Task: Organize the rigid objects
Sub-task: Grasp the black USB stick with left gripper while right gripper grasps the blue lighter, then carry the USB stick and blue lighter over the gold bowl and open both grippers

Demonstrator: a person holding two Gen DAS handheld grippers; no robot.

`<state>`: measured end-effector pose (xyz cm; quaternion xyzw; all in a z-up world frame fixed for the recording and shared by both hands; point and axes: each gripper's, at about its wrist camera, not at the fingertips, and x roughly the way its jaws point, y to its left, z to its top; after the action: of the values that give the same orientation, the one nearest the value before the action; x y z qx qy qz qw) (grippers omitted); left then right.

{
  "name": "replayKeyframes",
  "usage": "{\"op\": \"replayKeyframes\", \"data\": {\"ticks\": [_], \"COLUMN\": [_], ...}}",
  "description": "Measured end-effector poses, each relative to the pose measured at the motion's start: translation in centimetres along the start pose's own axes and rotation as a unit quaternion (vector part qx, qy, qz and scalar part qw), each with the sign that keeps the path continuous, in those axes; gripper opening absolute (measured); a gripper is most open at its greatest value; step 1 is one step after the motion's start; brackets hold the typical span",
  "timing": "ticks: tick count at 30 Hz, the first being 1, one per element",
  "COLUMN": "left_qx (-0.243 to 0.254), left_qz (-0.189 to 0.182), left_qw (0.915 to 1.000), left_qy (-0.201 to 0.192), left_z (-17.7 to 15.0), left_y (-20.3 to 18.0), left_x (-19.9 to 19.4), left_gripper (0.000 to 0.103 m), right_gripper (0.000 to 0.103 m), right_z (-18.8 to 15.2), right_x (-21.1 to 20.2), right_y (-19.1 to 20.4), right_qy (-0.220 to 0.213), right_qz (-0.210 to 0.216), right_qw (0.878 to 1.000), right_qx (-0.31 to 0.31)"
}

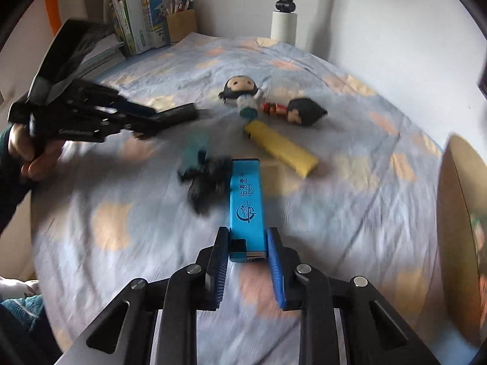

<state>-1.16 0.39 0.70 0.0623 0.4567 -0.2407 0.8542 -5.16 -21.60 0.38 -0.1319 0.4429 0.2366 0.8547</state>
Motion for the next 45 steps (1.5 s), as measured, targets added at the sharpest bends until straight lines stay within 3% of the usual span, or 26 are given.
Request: {"op": "replayKeyframes", "data": {"ticks": [5, 7, 9, 10, 11, 13, 16, 18, 19, 21, 25, 31, 37, 42, 45], "left_qx": [-0.033, -0.035, -0.043, -0.053, -0.061, -0.067, -0.063, -0.052, -0.044, -0.035, -0.039, -0.04, -0.018, 0.006, 0.027], "left_qz": [-0.034, -0.025, -0.027, -0.032, -0.032, -0.021, 0.001, 0.014, 0.017, 0.026, 0.024, -0.007, -0.018, -0.034, -0.046], "left_qw": [0.9989, 0.999, 0.9986, 0.998, 0.9975, 0.9973, 0.9977, 0.9983, 0.9986, 0.9988, 0.9983, 0.9976, 0.9957, 0.992, 0.9899], "left_qy": [-0.003, -0.01, -0.013, -0.015, -0.017, -0.022, -0.024, -0.022, -0.021, -0.022, -0.035, -0.055, -0.089, -0.121, -0.131], "left_z": [-4.0, -4.6, -4.6, -4.5, -4.4, -4.2, -3.7, -3.5, -3.5, -3.8, -4.6, -4.4, -2.6, 0.3, 2.4], "left_y": [-1.5, -2.1, -2.2, -2.1, -2.2, -2.3, -2.9, -3.5, -3.9, -4.5, -5.7, -7.7, -10.3, -12.5, -14.0], "left_x": [-2.5, -2.7, -2.7, -2.6, -2.6, -2.4, -2.0, -1.8, -1.8, -1.8, -2.5, -3.8, -5.5, -7.2, -7.4], "left_gripper": [0.022, 0.023, 0.031, 0.039, 0.04, 0.04, 0.04, 0.039, 0.036, 0.021, 0.021, 0.021, 0.021, 0.021, 0.021], "right_gripper": [0.024, 0.024, 0.024, 0.027, 0.03, 0.052, 0.054, 0.052, 0.045, 0.033, 0.024, 0.024, 0.024, 0.024, 0.024], "right_z": [-4.0, -5.2, -5.3, -5.2, -5.0, -4.6, -3.8, -3.4, -3.3, -3.4, -4.4, -6.4, -7.2, -6.8, -6.5], "right_x": [-2.7, -3.7, -3.9, -3.7, -3.6, -3.2, -2.5, -2.2, -2.1, -2.2, -2.9, -4.8, -7.3, -10.7, -12.6], "right_y": [0.6, 1.0, 1.1, 1.1, 1.2, 1.6, 2.9, 3.2, 3.3, 3.7, 5.5, 5.9, 3.6, 2.1, 0.9], "right_qy": [0.011, 0.013, 0.015, 0.017, 0.017, 0.019, 0.013, 0.009, 0.004, -0.004, -0.015, -0.034, -0.054, -0.09, -0.099], "right_qz": [-0.005, -0.006, -0.007, -0.007, -0.006, 0.0, -0.002, 0.003, 0.005, 0.012, 0.019, 0.024, -0.002, -0.037, -0.083], "right_qw": [1.0, 1.0, 1.0, 1.0, 1.0, 1.0, 1.0, 1.0, 1.0, 1.0, 0.999, 0.999, 0.998, 0.995, 0.991], "right_qx": [0.004, 0.003, 0.008, 0.013, 0.017, 0.016, -0.003, 0.0, 0.0, -0.003, -0.04, -0.015, 0.016, 0.024, 0.02]}}
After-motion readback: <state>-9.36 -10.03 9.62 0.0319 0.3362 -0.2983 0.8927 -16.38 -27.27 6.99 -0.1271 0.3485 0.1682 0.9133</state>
